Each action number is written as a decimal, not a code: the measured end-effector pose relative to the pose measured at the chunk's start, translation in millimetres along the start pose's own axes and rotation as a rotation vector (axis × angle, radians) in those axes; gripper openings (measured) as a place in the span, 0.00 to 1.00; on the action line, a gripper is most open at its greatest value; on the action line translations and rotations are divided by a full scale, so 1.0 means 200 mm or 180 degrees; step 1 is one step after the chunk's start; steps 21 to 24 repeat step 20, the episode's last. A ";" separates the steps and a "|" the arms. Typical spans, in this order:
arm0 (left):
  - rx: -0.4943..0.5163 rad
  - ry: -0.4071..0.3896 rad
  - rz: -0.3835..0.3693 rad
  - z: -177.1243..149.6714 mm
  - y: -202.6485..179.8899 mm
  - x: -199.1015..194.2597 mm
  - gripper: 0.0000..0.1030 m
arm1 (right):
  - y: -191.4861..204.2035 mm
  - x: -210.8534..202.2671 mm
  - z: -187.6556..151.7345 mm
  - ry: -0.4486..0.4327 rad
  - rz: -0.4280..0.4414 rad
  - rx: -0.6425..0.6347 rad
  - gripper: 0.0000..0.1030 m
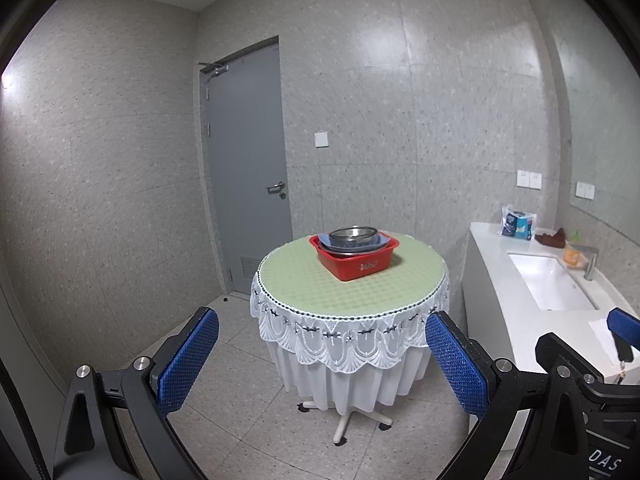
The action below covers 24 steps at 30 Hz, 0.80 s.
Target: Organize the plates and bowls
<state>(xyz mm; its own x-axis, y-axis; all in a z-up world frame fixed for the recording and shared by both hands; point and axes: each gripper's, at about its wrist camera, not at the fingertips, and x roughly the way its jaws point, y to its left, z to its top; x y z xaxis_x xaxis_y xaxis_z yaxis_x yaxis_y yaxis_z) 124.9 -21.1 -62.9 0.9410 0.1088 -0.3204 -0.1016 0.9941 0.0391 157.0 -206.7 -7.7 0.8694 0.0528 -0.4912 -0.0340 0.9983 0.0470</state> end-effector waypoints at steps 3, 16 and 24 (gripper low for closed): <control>0.0006 0.0043 0.0001 0.02 -0.01 0.05 0.99 | 0.00 0.03 0.02 0.0040 -0.0003 0.0011 1.00; 0.0053 0.0107 0.0053 0.17 -0.04 0.41 0.99 | 0.02 0.32 0.12 0.0151 -0.0031 0.0061 1.00; 0.0065 0.0093 0.0052 0.23 -0.04 0.57 0.99 | 0.03 0.45 0.18 0.0179 -0.0062 0.0095 1.00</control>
